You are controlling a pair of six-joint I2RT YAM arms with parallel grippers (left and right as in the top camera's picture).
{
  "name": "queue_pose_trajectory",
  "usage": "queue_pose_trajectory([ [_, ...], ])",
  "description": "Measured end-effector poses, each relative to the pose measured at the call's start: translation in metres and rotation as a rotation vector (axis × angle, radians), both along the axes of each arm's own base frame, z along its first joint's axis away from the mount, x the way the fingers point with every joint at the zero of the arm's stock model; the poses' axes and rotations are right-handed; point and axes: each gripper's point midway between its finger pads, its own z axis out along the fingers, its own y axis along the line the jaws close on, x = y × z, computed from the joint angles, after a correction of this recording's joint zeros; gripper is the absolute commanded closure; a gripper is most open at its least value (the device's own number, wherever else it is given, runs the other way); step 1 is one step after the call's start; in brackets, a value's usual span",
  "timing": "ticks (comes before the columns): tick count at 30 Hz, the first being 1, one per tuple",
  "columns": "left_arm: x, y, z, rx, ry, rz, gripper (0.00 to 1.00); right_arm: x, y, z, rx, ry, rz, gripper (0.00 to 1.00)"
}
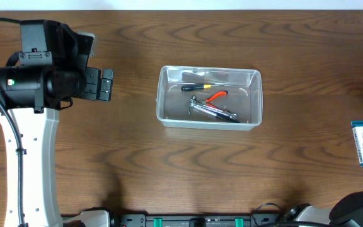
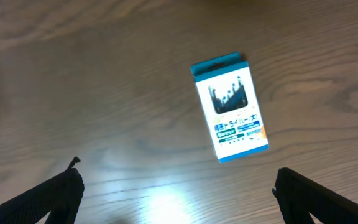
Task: Pack container
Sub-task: 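Lower the right gripper and grasp the boxed screwdriver set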
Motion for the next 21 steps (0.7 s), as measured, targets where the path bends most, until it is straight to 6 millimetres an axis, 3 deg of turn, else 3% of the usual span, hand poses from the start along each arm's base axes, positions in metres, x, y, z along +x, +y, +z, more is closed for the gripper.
queue_pose_trajectory([
  [8, 0.000, 0.000, 0.000, 0.000, 0.000, 0.000, 0.02, -0.015, -0.013, -0.052, -0.058, 0.110, 0.039, 0.01],
  [16, 0.000, 0.000, 0.000, 0.000, 0.000, 0.000, 0.02, -0.009, -0.030, -0.066, -0.140, 0.144, 0.197, 0.01],
  [21, 0.000, 0.000, 0.000, 0.000, 0.000, 0.000, 0.02, -0.017, -0.035, -0.091, -0.095, 0.208, 0.253, 0.01],
])
